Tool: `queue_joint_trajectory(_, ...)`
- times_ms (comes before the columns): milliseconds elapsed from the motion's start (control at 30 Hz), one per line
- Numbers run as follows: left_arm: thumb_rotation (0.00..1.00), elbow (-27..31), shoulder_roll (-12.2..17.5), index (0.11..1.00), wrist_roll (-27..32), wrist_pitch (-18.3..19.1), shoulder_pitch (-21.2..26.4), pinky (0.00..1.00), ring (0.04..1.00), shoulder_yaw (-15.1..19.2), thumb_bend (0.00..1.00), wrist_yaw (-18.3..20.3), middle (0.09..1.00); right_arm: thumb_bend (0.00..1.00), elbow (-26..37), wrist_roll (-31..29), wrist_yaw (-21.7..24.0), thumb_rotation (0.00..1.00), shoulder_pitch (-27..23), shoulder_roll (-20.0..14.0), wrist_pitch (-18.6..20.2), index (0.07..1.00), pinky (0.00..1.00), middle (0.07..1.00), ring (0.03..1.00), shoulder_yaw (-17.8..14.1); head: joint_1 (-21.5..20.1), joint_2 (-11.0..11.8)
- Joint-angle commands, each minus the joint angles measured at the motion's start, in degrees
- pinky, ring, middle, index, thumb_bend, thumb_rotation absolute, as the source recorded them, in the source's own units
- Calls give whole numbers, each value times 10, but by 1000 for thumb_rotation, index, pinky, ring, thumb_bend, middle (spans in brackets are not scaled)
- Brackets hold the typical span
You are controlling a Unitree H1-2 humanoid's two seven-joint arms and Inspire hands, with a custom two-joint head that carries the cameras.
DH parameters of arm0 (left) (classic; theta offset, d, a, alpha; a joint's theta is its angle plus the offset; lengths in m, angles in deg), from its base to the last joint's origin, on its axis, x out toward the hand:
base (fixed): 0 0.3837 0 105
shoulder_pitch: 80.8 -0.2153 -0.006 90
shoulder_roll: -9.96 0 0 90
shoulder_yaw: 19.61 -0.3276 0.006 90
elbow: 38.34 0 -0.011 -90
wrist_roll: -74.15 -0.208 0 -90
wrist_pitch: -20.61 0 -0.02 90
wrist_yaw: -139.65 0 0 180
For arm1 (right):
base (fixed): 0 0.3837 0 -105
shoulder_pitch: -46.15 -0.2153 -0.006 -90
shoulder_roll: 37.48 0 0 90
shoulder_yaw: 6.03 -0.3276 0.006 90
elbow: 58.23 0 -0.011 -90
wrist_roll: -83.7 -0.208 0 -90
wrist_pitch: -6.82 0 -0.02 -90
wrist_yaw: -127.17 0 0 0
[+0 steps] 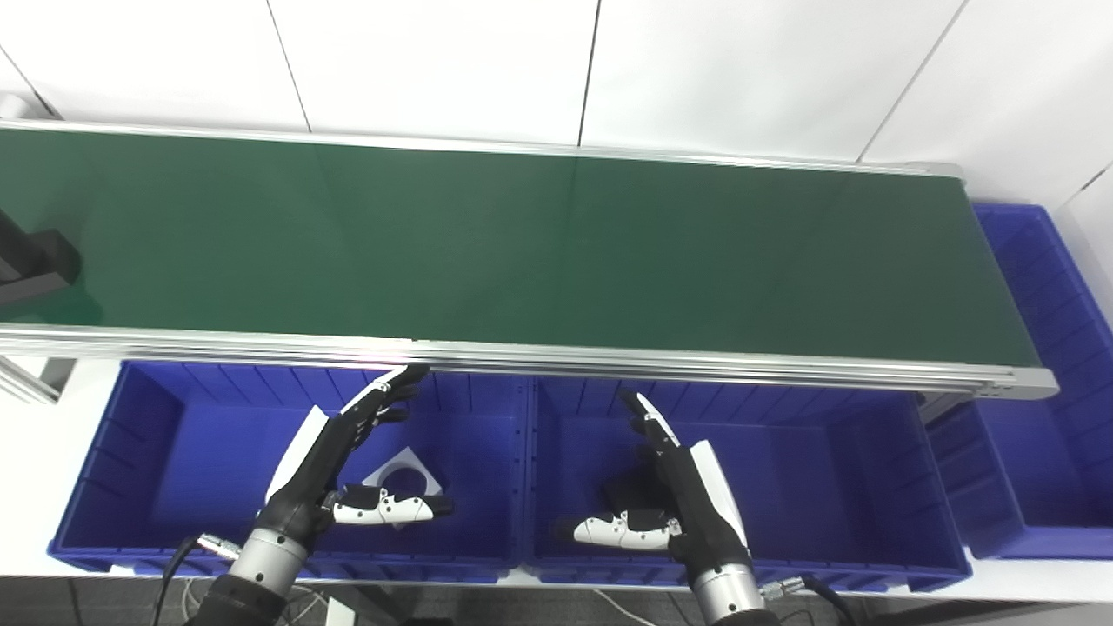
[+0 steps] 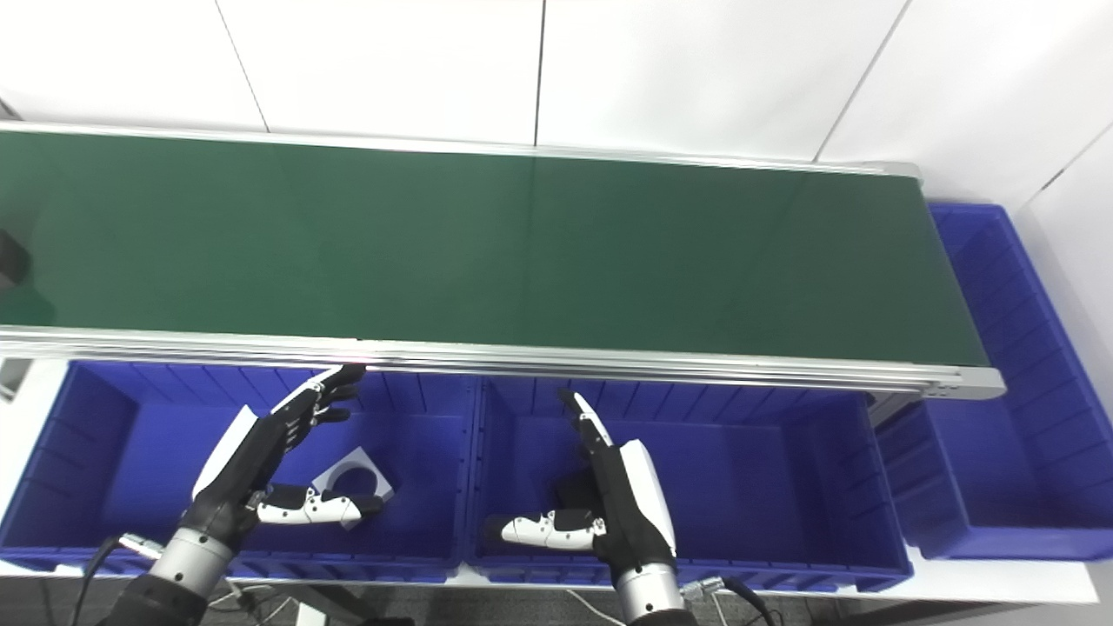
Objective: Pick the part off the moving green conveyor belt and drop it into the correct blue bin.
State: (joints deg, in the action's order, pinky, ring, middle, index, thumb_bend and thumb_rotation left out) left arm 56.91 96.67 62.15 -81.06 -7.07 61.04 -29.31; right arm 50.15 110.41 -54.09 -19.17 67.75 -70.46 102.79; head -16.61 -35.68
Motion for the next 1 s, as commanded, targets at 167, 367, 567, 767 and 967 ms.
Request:
queue_joint_trajectory(167, 93, 6, 3, 879, 5, -21, 3, 808, 874, 0, 837, -5, 903, 788, 10, -4, -16, 67, 3, 3, -36, 948, 848, 961, 932, 4, 3, 5)
queue_joint_trajectory(367, 98, -2, 3, 880, 8, -28, 5, 796, 866, -1, 840, -4, 906, 786, 9, -4, -19, 63, 5, 3, -39, 944, 859, 962, 932, 4, 3, 9)
queue_joint_trajectory(567, 96, -7, 2, 875, 8, -29, 5, 791, 861, -2, 846, -4, 904, 785, 2, -5, -29, 60, 6, 3, -53, 948, 858, 957, 929, 3, 14, 19)
queue_joint_trajectory(767, 119, -15, 0, 874, 0, -43, 4, 776, 851, -7, 857, -8, 896, 783, -14, -7, -42, 35, 9, 0, -87, 955, 840, 954, 923, -2, 46, 35)
queue_joint_trajectory(967, 75, -25, -5, 859, 8, -48, 5, 769, 851, -6, 872, -9, 890, 777, -23, -22, -43, 19, 7, 3, -96, 958, 898, 954, 934, -9, 62, 47)
